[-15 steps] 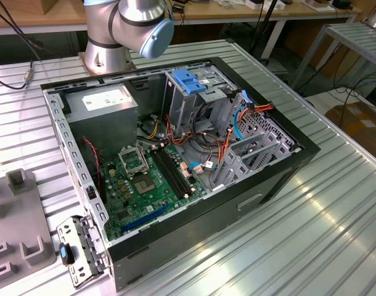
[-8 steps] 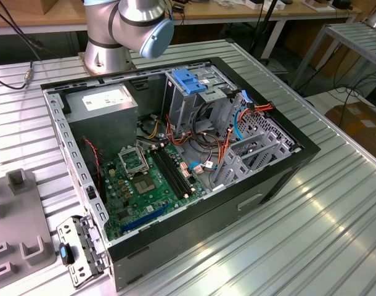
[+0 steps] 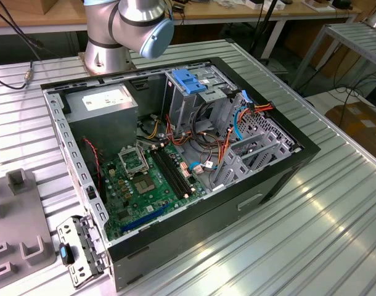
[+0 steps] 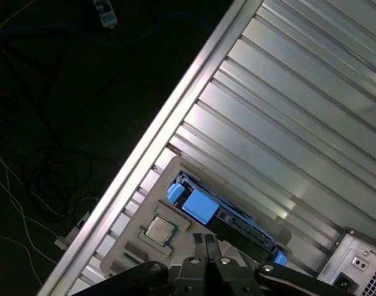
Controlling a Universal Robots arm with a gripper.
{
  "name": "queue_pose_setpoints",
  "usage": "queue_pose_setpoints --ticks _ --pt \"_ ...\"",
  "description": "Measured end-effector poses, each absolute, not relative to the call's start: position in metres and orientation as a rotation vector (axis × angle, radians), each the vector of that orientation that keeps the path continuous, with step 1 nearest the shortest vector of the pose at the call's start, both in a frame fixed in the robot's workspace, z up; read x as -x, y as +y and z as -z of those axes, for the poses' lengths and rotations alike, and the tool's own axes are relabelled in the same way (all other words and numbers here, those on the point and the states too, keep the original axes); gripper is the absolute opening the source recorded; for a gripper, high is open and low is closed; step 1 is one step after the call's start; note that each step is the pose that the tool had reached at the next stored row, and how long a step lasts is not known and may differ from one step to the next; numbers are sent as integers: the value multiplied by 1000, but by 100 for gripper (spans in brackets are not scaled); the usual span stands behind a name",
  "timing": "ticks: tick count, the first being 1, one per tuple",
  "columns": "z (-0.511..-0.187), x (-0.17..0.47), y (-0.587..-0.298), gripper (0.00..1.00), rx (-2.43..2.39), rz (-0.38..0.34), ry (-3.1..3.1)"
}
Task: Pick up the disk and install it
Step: 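Pick up the disk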
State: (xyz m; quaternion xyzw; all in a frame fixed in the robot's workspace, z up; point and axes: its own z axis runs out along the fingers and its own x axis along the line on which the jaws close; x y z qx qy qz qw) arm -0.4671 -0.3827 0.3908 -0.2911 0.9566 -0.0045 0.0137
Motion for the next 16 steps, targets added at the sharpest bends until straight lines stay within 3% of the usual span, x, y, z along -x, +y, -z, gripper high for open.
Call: queue_pose_setpoints --ticks 16 --pt "-391 467 -383 11 1052 12 2931"
